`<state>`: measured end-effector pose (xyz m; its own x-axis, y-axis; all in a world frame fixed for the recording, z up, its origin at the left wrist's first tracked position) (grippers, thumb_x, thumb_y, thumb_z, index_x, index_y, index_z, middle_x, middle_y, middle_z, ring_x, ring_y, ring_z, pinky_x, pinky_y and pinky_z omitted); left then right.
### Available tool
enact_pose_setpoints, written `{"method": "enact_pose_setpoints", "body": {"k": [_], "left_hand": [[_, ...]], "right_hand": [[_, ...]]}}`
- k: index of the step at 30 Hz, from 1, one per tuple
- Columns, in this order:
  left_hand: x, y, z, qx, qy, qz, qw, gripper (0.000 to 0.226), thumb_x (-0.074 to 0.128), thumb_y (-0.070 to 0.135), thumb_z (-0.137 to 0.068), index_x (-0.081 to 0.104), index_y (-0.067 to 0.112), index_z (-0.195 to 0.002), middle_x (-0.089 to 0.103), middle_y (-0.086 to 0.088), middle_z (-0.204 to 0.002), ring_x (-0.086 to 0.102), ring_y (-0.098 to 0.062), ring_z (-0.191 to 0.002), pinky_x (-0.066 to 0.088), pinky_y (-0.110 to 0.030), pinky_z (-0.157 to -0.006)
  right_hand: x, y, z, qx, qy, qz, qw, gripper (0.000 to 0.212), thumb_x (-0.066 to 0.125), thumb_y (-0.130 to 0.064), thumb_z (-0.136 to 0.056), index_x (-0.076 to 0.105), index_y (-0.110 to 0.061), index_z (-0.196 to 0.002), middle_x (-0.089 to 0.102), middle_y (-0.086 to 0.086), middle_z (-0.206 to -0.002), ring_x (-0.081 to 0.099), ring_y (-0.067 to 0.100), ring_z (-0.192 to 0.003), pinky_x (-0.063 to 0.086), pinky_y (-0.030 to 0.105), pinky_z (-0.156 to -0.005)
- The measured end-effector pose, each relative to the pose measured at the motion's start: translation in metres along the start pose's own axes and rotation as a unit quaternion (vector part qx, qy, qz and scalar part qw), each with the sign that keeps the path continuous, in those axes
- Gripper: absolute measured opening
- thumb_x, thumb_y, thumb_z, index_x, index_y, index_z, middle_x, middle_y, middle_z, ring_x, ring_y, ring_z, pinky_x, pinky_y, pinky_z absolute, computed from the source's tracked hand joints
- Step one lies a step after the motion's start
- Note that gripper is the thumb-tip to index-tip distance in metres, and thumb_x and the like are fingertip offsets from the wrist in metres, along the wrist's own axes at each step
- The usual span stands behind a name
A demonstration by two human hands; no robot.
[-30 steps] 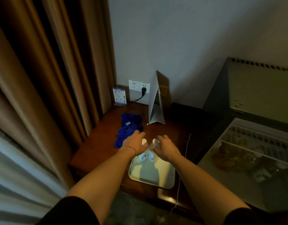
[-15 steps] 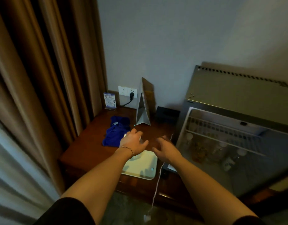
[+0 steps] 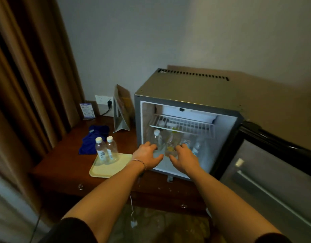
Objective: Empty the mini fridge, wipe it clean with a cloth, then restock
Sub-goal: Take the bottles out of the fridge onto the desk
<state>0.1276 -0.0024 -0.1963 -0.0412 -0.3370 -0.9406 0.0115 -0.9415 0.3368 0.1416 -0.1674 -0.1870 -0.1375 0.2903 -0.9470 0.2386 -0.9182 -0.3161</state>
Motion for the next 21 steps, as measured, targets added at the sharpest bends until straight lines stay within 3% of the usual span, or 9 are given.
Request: {"method": "enact_pose_setpoints", "body": {"k": [13,16,18,21], "left_hand": [[0.015,0.066,-0.030,0.022,-0.037,-0.031,0.999,0.069,0.049,0.063,-0.092,0.041,0.021,-0.147,0.041,-0.012,-0.145,0.043,-0.033,-0.132,0.045,-0.049,-0.104],[0.021,0.068,-0.047,0.029,-0.034,-0.022,0.999,0.070,0.050,0.064,-0.090,0.042,0.024,-0.146,0.046,-0.011,-0.146,0.051,-0.032,-0.127,0.050,-0.047,-0.098],[0.032,0.071,-0.060,0.040,-0.037,-0.012,0.998,0.068,0.051,0.065,-0.089,0.043,0.026,-0.144,0.047,-0.010,-0.143,0.054,-0.031,-0.122,0.053,-0.045,-0.093],[0.050,0.080,-0.080,0.064,-0.044,-0.023,0.997,0.068,0.051,0.062,-0.091,0.040,0.024,-0.146,0.039,-0.011,-0.148,0.045,-0.034,-0.130,0.047,-0.047,-0.101]], "right_hand": [[-0.029,0.076,0.007,0.081,0.044,-0.026,0.995,0.053,0.054,-0.045,-0.100,0.047,-0.013,-0.141,0.042,0.010,-0.144,0.051,0.033,-0.124,0.051,0.045,-0.094],[-0.026,0.083,-0.004,0.087,0.056,-0.038,0.994,0.052,0.057,-0.043,-0.099,0.050,-0.012,-0.140,0.043,0.011,-0.142,0.055,0.035,-0.121,0.052,0.045,-0.094],[-0.019,0.092,-0.013,0.099,0.059,-0.049,0.992,0.054,0.057,-0.042,-0.099,0.048,-0.011,-0.142,0.041,0.011,-0.145,0.054,0.035,-0.122,0.052,0.046,-0.096],[-0.003,0.107,-0.031,0.113,0.052,-0.053,0.991,0.059,0.055,-0.043,-0.101,0.040,-0.010,-0.147,0.030,0.012,-0.156,0.045,0.035,-0.133,0.047,0.045,-0.104]]}}
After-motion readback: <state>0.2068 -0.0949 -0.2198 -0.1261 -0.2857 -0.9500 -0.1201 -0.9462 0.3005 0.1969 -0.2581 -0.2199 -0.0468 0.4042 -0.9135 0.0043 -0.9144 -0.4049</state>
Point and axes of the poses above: each hand's wrist, its own z-axis away from the middle knuckle, its own x-axis out of the palm, y = z × x, the point moved 8 cm from there along -z, towards the middle knuckle
